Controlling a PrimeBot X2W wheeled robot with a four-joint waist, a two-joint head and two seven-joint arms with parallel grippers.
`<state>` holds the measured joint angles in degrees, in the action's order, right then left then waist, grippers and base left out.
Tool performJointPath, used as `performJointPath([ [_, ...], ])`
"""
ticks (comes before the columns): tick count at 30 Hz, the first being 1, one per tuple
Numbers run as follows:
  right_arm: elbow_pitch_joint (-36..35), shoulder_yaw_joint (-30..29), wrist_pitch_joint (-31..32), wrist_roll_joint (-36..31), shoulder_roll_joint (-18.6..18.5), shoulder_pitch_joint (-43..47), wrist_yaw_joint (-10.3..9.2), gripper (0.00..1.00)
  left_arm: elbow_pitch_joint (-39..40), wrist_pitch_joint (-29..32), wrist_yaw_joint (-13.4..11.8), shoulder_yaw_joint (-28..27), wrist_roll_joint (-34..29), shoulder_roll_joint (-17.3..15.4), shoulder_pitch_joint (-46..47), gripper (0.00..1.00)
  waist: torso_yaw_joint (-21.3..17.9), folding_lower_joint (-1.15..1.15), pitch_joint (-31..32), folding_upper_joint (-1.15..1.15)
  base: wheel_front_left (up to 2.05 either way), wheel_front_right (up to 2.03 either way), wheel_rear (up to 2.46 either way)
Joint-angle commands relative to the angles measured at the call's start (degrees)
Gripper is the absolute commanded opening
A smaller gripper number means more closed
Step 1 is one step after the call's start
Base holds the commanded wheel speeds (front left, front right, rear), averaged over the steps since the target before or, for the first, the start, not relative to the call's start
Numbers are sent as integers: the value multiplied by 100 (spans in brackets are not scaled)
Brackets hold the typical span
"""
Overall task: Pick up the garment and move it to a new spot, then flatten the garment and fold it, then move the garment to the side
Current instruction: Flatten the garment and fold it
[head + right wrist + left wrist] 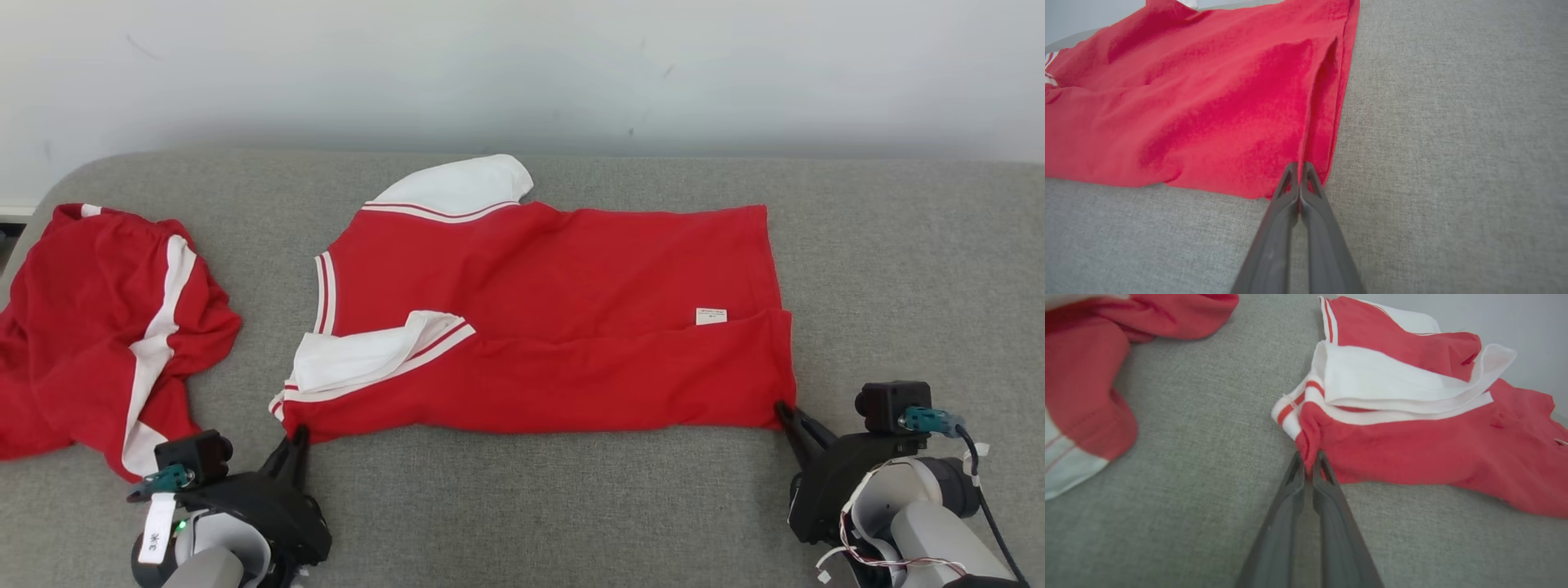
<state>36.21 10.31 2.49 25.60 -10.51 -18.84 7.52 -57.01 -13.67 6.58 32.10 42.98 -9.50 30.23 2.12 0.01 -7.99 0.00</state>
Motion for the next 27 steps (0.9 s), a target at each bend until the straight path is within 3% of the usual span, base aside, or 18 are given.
performJointPath([
  [1,39,-5,-62,95,-54,-43,-3,0,-33,-23,30,14,21,9,27,0,13,-1,35,0,0,0,0],
  [9,-57,4,-151,581,-165,233,-3,0,43,-75,72,90,101,-81,-174,0,65,-1,291,0,0,0,0],
  [17,-634,-38,-1,998,-298,844,-3,0,449,18,74,159,218,-216,-662,0,74,-1,651,0,0,0,0],
  [27,-1668,-625,441,894,-322,1972,-3,0,1393,523,-270,225,345,-523,-1424,0,94,-1,906,0,0,0,0],
])
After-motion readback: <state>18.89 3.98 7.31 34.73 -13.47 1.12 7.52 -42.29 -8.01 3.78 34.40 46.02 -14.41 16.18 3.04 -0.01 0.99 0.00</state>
